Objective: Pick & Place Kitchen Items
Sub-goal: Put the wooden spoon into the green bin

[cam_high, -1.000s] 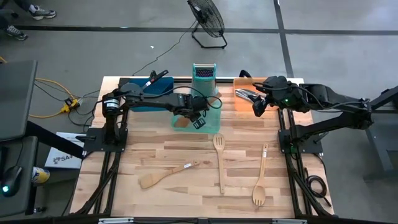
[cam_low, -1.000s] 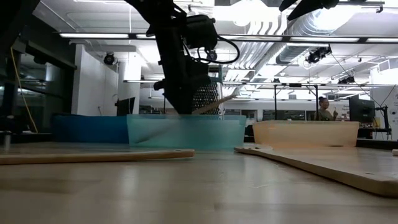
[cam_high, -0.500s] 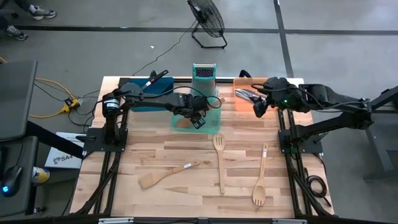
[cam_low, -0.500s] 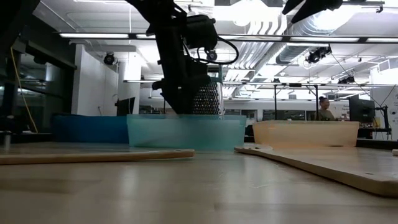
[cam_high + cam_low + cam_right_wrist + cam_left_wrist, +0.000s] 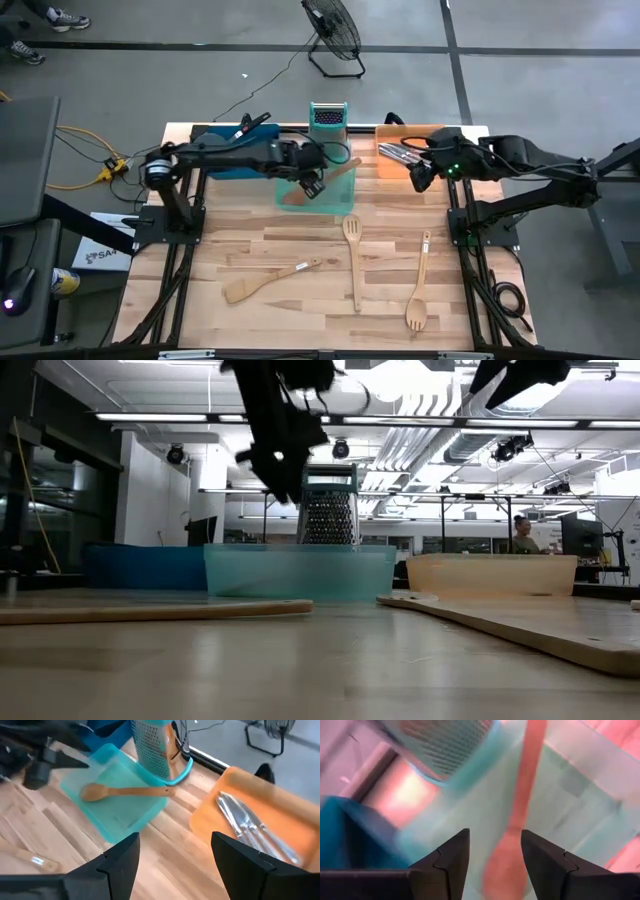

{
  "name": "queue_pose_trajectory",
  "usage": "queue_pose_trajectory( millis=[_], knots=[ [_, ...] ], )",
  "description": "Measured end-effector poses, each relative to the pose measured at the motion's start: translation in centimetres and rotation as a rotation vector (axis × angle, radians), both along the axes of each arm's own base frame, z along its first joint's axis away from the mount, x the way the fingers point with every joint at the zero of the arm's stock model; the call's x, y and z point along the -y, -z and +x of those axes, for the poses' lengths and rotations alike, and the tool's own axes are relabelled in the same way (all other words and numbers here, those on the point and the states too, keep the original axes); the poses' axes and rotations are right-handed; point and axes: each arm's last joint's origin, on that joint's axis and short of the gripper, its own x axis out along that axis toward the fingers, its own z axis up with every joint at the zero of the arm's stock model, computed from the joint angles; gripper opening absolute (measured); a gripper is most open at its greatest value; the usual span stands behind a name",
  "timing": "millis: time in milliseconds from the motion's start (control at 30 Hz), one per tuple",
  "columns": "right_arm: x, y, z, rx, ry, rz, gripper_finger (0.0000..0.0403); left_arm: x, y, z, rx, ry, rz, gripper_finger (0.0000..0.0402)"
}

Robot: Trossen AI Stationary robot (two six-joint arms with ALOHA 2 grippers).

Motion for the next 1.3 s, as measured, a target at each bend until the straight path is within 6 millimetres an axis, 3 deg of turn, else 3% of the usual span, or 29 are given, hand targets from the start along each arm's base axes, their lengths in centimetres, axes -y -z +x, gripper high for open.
queue_pose_trajectory(
  millis=[300,467,733,933,1300],
  knots=[
    [-0.6,2.4,0.5,0.053,0.147,0.266,0.0238,-0.2,-5.6,-3.3,0.088,0.13,0.279,0.0173],
    [-1.8,4.0,0.7,0.065,0.242,0.413,0.0238,-1.3,-7.4,-4.5,0.178,0.296,0.294,0.0173],
    [-4.8,5.9,1.2,0.075,0.376,0.609,0.0238,-3.4,-7.3,-7.9,0.284,0.498,0.172,0.0173],
    [-8.0,7.5,2.5,0.021,0.476,0.689,0.0238,-4.0,-6.7,-10.0,0.403,0.611,0.115,0.0173],
    [-14.2,13.3,5.5,-0.314,0.74,0.793,0.0238,-3.3,-7.2,-11.4,0.492,0.72,0.099,0.0173]
  ],
)
